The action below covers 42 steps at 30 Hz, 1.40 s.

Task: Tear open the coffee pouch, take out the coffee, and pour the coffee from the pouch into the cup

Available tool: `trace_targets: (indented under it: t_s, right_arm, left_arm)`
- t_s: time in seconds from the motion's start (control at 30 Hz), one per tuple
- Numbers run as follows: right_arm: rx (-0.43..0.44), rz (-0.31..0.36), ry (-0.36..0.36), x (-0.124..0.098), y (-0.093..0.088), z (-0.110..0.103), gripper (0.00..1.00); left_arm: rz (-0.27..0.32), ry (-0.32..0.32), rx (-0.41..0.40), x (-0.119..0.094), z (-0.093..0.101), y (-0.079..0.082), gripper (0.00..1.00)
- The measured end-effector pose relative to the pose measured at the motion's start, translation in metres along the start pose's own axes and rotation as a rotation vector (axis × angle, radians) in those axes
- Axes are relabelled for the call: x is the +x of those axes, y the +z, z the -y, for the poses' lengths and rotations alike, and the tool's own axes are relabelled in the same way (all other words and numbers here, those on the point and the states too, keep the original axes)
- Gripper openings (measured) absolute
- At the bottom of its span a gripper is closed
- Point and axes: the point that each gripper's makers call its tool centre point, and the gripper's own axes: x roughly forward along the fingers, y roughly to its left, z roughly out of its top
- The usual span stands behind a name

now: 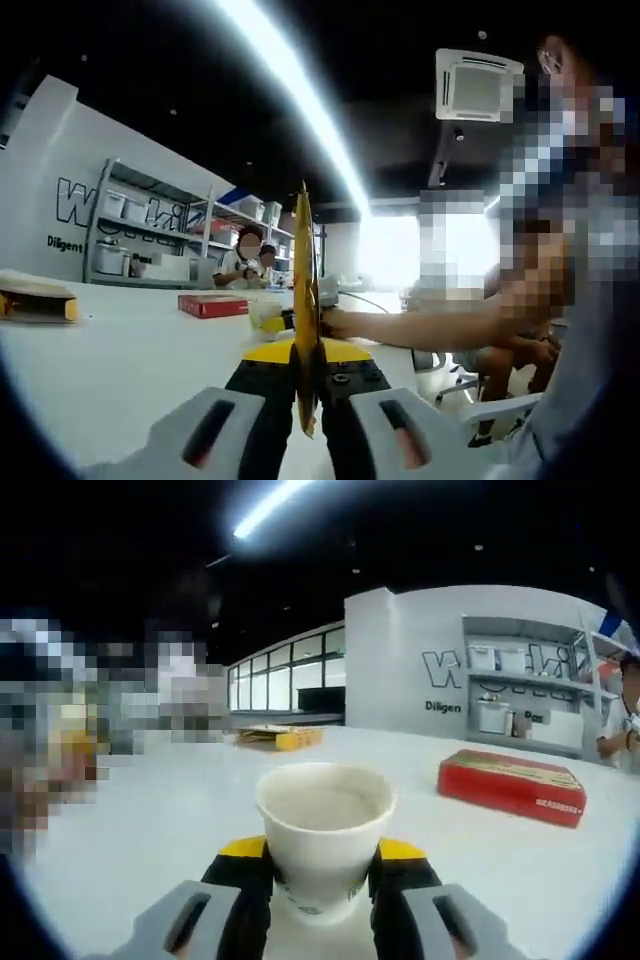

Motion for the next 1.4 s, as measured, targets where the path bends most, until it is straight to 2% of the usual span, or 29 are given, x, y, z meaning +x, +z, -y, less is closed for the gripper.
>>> trace_targets:
  t_s: [0.13,0.4,0.7,0.73,0.83,0.97,1.07,1.17,1.23,1.3,1.33,1.4]
  right_arm:
    - [0.008,0.005,0.116,0.007,0.004,-0.057,0.38]
    - [-0.031,0.01,0.269,0.025,0.009,-0.15,0.38]
    - [-0.088,0.01,0.45,0.039,0.012,-0.248,0.38]
    - [-0.094,0.01,0.481,0.037,0.011,-0.241,0.38]
    - [-0.128,0.016,0.571,0.038,0.012,-0.265,0.38]
    - [-0.137,0.01,0.661,0.039,0.012,-0.281,0.39]
    - [-0.134,0.007,0.715,0.041,0.012,-0.285,0.39]
    - [-0.151,0.017,0.764,0.048,0.013,-0.279,0.4]
    - [-0.167,0.024,0.762,0.051,0.013,-0.276,0.43]
    - [-0.181,0.046,0.668,0.059,0.017,-0.263,0.51]
    - [-0.172,0.055,0.644,0.057,0.019,-0.261,0.55]
    - [-0.172,0.034,0.57,0.051,0.016,-0.256,0.58]
  left_arm:
    - [-0.002,0.004,0.005,0.0,0.0,0.0,0.1]
    - [-0.01,0.019,0.023,-0.002,0.0,-0.002,0.1]
    - [-0.004,0.043,0.044,-0.013,-0.002,0.008,0.1]
    - [-0.004,0.053,0.052,-0.015,-0.005,0.009,0.1]
    - [0.007,0.066,0.038,-0.021,-0.013,0.011,0.1]
    - [0.013,0.076,0.023,-0.024,-0.019,0.009,0.1]
    - [0.018,0.071,0.014,-0.024,-0.019,0.009,0.1]
    - [0.027,0.068,0.006,-0.025,-0.018,0.01,0.1]
    - [0.029,0.07,0.006,-0.025,-0.019,0.01,0.1]
    - [0.029,0.071,0.004,-0.025,-0.019,0.01,0.1]
    - [0.028,0.072,0.005,-0.025,-0.019,0.01,0.1]
    - [0.03,0.071,0.005,-0.025,-0.019,0.01,0.1]
